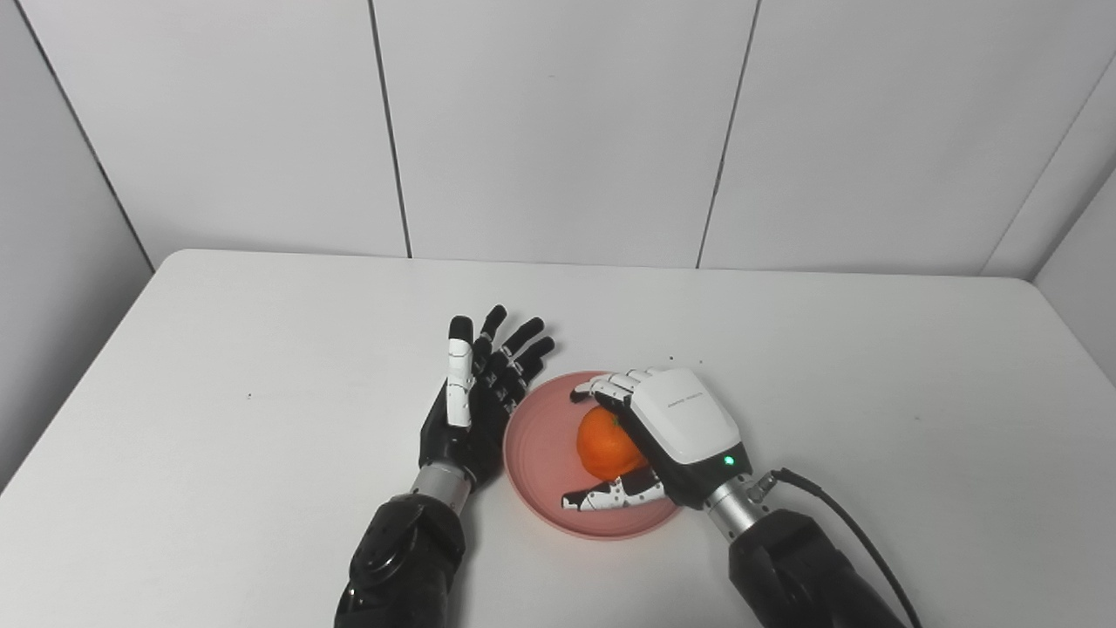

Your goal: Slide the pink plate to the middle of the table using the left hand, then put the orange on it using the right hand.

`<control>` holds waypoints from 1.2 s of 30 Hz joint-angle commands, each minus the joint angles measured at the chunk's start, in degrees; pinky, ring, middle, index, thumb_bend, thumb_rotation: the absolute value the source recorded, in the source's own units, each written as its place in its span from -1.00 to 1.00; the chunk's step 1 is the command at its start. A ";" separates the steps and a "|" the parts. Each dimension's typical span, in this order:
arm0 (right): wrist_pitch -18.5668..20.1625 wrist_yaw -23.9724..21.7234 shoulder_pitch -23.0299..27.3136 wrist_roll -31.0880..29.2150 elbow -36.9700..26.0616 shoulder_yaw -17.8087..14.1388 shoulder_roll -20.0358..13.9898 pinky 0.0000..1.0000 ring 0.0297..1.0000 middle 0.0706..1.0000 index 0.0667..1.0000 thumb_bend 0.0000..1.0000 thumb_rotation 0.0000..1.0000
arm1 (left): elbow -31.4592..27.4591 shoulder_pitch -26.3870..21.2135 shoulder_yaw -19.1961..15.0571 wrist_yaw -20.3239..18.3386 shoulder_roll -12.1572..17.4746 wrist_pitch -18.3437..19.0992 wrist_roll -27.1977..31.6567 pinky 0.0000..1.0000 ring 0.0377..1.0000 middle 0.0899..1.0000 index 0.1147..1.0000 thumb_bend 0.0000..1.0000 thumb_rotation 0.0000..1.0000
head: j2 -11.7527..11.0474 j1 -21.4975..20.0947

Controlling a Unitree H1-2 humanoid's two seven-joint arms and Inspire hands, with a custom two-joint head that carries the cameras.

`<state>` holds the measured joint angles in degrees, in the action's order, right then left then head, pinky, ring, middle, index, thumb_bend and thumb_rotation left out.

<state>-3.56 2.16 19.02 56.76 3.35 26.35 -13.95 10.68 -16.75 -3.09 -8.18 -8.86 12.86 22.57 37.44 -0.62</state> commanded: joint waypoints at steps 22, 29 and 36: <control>-1.00 2.14 3.46 -9.80 -9.42 -8.98 4.36 0.49 0.59 0.65 0.49 0.43 0.63 | 3.50 2.02 -0.12 1.78 -0.10 1.57 -1.78 1.00 0.83 0.80 1.00 0.83 0.75 | 0.11 -0.07; -1.12 3.36 3.23 -21.12 -5.20 -15.59 7.02 0.58 0.69 0.70 0.53 0.51 0.72 | 4.03 1.48 -0.32 2.75 -0.10 -3.89 -4.74 0.99 0.85 0.80 0.97 0.82 0.70 | 0.23 0.06; 0.36 3.27 1.91 -31.40 -0.59 -22.04 9.58 0.54 0.67 0.68 0.56 0.39 0.96 | 6.25 -0.99 -2.41 5.68 1.38 -14.92 -9.91 0.95 0.86 0.86 0.91 0.88 0.62 | 0.44 -0.23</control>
<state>-3.05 4.22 19.87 26.71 3.31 5.06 -4.65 15.53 -17.75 -4.40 -5.23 -8.84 -1.10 14.12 37.97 -0.88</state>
